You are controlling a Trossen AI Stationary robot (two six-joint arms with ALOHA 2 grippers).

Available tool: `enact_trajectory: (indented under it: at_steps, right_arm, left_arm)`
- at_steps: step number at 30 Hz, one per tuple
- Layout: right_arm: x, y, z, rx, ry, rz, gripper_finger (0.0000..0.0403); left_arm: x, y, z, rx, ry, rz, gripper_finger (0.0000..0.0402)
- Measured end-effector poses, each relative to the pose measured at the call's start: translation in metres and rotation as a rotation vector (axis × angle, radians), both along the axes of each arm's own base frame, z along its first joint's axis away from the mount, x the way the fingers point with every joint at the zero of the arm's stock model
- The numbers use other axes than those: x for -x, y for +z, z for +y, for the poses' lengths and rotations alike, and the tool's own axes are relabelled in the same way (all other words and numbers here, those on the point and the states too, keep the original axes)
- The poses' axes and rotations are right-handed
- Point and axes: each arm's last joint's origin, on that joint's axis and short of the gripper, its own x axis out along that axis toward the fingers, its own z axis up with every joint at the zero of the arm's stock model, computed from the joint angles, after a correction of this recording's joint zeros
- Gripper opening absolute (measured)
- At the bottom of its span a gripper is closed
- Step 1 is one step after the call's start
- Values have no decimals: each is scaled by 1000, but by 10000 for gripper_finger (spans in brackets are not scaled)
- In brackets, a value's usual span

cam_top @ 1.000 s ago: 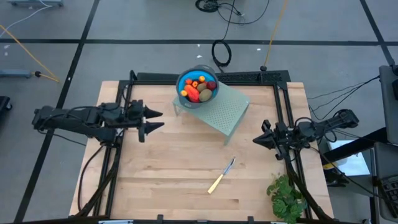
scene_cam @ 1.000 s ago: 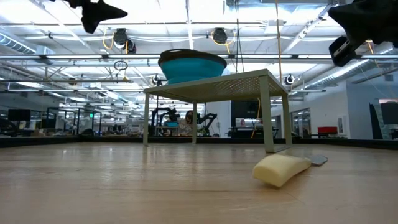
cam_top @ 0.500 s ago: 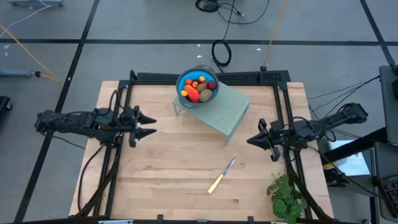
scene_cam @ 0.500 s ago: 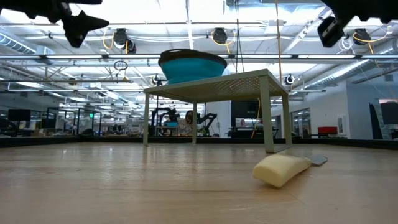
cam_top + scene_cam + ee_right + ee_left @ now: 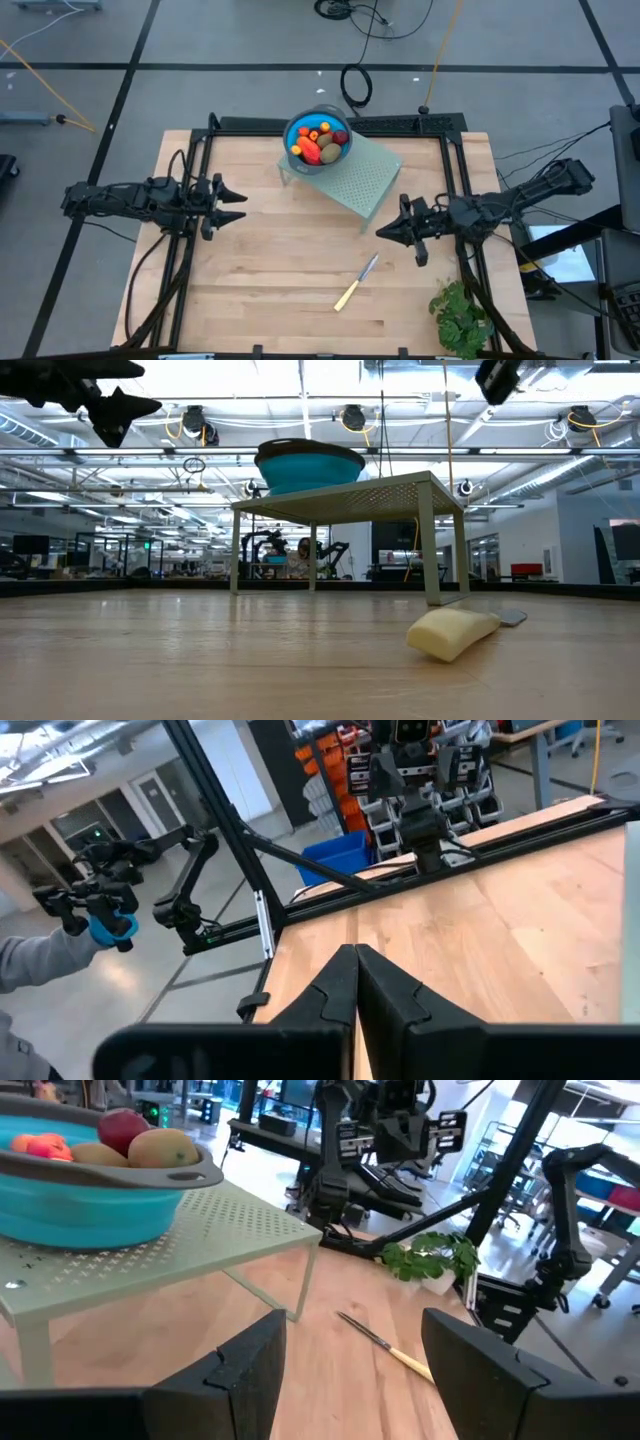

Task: Pick & Place Fruit
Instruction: Put the yellow table knife on the shelf

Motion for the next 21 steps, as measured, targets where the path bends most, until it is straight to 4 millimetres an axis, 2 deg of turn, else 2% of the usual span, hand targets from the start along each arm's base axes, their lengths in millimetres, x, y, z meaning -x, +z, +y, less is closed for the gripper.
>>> enact_trajectory:
  at_steps: [5,12,21]
  right_arm:
    - [-19,8,7,0,-1,34,0]
    - [-41,14,19,-59,1,174,0]
    - [-61,33,38,-244,-13,290,0]
  left_arm:
    - [3,-2,0,-5,-1,-11,234]
    - [3,-2,0,-20,-4,-11,234]
    - [3,-4,-1,-29,-33,13,235]
